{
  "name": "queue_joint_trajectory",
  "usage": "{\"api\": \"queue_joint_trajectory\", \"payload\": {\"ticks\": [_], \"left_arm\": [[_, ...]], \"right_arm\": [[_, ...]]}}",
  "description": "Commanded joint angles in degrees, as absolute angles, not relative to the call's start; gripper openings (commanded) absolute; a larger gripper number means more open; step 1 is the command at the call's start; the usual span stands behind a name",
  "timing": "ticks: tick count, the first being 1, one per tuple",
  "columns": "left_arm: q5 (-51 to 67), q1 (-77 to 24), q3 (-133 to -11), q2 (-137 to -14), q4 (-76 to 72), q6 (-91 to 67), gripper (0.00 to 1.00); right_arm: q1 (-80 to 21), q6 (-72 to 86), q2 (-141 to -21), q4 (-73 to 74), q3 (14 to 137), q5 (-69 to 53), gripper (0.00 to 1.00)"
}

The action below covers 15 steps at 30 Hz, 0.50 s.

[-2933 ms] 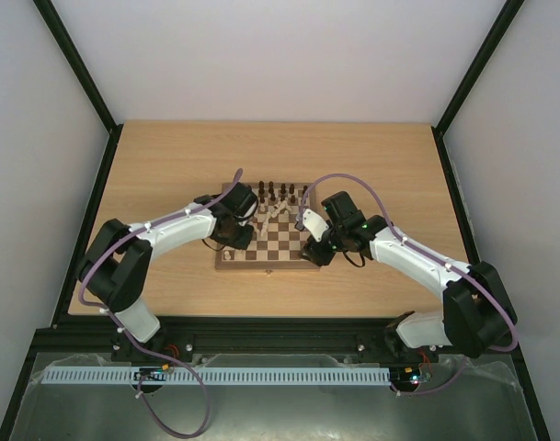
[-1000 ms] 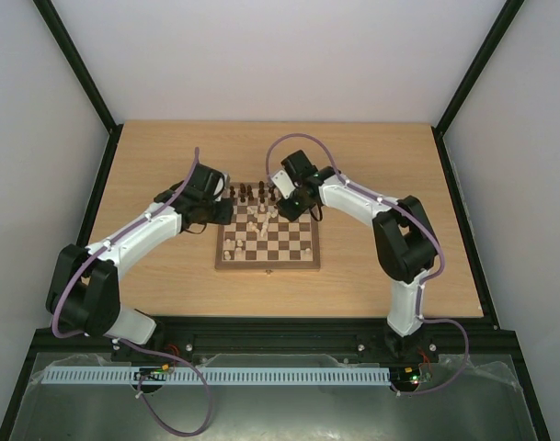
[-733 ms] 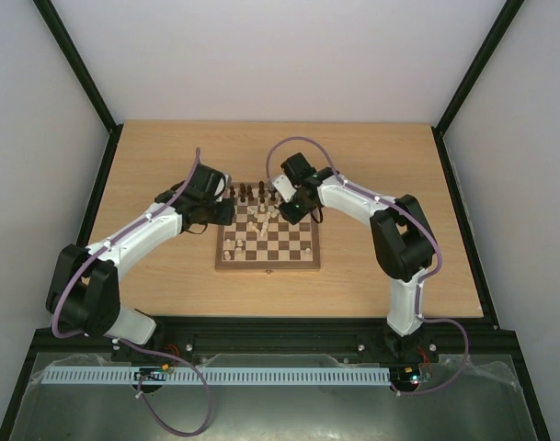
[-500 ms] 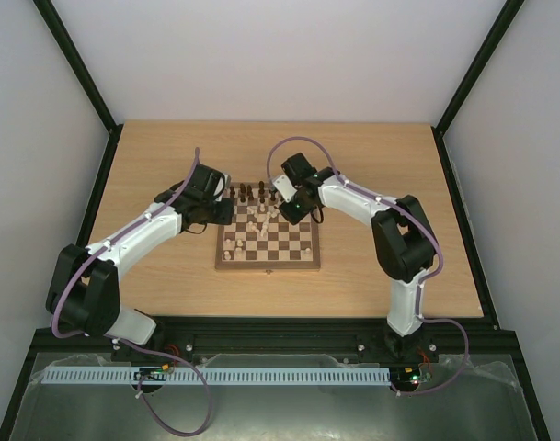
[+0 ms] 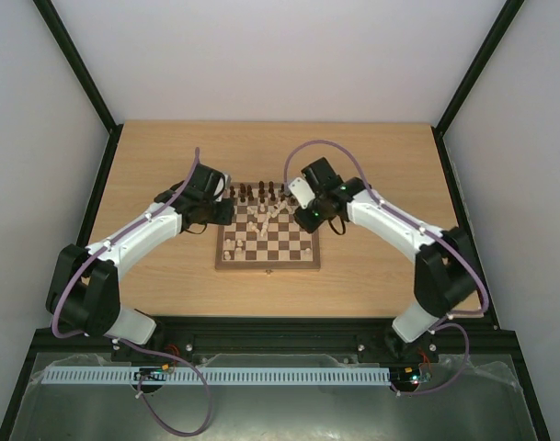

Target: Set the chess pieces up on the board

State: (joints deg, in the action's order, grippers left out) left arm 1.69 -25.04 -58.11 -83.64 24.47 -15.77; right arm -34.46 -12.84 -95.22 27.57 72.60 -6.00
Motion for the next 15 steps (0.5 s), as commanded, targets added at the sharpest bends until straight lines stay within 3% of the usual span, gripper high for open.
{"api": "queue_joint_trajectory", "payload": {"ticks": [1,15], "left_arm": [[1.7,-24.6,-57.7,-82.5,24.5,-15.4,0.48],[2.5,-24.2,-57.6,-83.1,24.5,-15.7,0.47]], "right_arm": [[-34.3,-14.6,-87.9,31.3,66.7,-8.0,0.07],[-38.0,-16.6,-86.2,26.7,59.6,-15.4,0.07]]}}
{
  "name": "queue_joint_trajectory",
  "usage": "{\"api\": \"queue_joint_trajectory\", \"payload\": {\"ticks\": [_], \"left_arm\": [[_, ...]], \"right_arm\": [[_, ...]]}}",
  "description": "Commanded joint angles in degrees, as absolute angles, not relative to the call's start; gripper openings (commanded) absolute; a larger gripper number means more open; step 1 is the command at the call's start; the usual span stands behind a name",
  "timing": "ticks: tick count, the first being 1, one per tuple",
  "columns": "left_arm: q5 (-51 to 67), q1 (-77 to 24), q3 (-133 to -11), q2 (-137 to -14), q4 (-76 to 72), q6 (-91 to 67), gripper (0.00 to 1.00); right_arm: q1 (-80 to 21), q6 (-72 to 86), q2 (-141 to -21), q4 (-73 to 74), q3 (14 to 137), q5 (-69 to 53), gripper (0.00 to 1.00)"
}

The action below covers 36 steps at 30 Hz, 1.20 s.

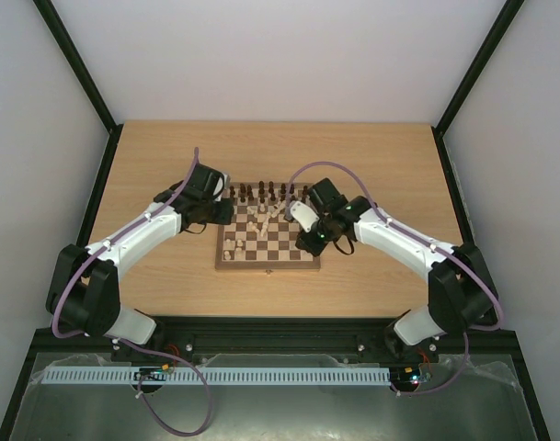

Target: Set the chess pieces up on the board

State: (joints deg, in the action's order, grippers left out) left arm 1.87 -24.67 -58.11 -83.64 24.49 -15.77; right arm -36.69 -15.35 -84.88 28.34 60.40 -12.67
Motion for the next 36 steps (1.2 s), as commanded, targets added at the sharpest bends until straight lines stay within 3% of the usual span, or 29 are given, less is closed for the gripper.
{"api": "queue_joint_trajectory", "payload": {"ticks": [1,25,30,36], "left_arm": [[2.7,-24.2,-57.6,-83.1,24.5,-15.7,0.48],[3.4,-23.4,-57.7,-83.9,24.5,-15.4,0.48],[3.6,-23.3,-57.7,-84.0,24.6,-15.4,0.48],[3.8,-23.3,-57.7,-83.9,24.6,-15.4,0.47]], "right_arm": [[-38.3,-16.6,-86.6,26.3,59.7,-15.6,0.07],[-43.0,-16.0,-96.9,21.8,61.7,-12.1,0.08],[-43.8,-16.1,-97.1,22.1,61.6,-11.2,0.16],[-43.8,-16.3,-96.1,22.3,61.4,-10.3,0.15]]}}
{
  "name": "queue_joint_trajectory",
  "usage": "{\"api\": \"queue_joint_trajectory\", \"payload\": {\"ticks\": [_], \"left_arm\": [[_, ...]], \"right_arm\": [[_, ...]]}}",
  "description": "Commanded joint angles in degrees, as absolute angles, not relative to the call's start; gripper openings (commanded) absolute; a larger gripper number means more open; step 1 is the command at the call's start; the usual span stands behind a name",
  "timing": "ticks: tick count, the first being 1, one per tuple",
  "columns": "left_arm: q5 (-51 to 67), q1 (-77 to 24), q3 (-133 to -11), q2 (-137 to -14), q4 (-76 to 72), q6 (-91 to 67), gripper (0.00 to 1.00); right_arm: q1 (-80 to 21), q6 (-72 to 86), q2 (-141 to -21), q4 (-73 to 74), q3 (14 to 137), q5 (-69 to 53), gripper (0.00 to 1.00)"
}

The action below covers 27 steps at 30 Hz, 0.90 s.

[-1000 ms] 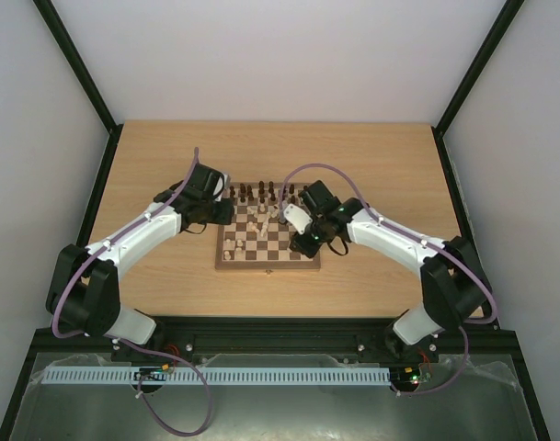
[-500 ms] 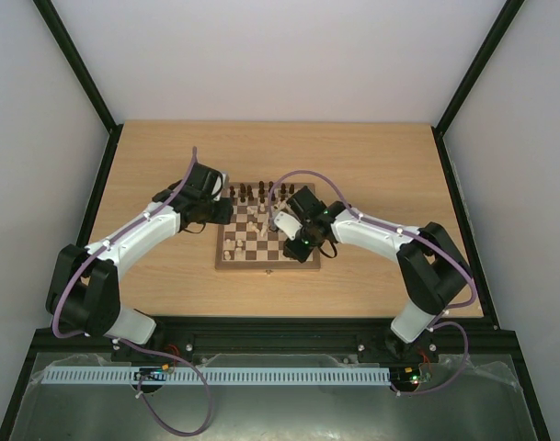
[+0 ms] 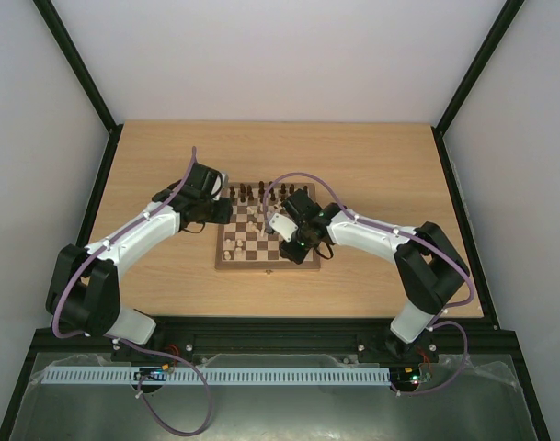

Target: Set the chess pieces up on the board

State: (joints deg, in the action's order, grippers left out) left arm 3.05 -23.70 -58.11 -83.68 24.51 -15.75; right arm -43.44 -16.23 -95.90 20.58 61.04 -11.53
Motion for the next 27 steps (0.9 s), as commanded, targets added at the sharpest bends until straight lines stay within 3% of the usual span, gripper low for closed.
{"api": "queue_joint_trajectory", "payload": {"ticks": [1,13,27], "left_arm": [[3.9,-23.3,-57.7,-83.9,24.4,-15.4,0.47],[4.4,-23.2,-57.7,-84.4,24.4,-15.3,0.47],[5.7,-23.2,-57.6,-84.9,24.2,-15.1,0.48]], "right_arm": [[-43.8,-16.3,-95.8,22.4,61.4,-10.3,0.14],[-43.8,-16.8,-95.0,23.3,60.7,-9.3,0.13],[-43.8,-17.1,-92.2,26.4,62.5,-8.9,0.36]]}}
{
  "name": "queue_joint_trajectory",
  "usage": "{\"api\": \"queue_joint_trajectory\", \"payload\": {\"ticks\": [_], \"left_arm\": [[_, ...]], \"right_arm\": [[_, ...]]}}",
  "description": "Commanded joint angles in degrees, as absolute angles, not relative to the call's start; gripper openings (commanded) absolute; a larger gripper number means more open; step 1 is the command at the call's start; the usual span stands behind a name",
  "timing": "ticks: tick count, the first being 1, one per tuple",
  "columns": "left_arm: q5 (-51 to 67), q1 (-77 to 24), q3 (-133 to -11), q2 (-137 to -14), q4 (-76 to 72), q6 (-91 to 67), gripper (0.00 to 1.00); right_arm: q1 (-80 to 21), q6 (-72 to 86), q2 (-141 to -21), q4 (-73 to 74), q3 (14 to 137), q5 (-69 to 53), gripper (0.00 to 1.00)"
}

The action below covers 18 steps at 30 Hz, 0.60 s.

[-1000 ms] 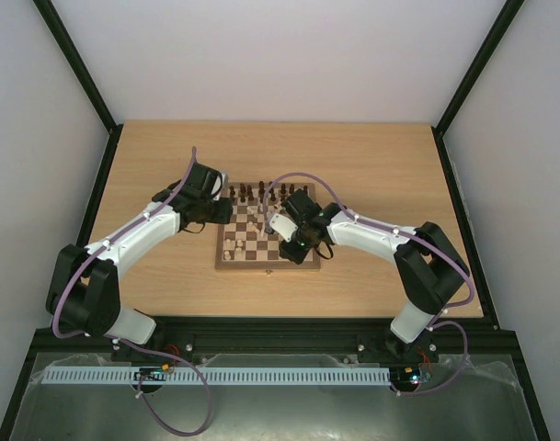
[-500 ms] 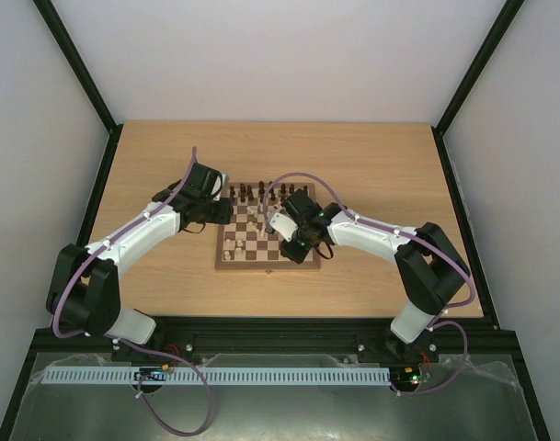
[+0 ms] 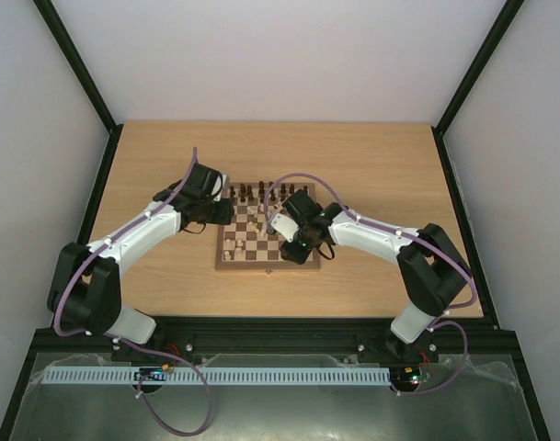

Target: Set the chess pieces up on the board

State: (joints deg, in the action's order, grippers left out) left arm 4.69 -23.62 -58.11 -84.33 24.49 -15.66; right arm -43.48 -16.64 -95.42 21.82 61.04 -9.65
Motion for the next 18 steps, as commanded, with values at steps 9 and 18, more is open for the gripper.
{"api": "queue_joint_trajectory", "payload": {"ticks": [9,18], "left_arm": [[7.3,-25.8,-58.7,-86.9,22.2,-17.8,0.44],[-1.0,-33.6,-70.1,-97.1,26.4,-20.2,0.4]], "right_arm": [[-37.9,-14.9,-82.1,24.2,58.3,-15.5,0.4],[-30.8,-12.4,-75.1,18.8,53.0,-13.4,0.4]]}}
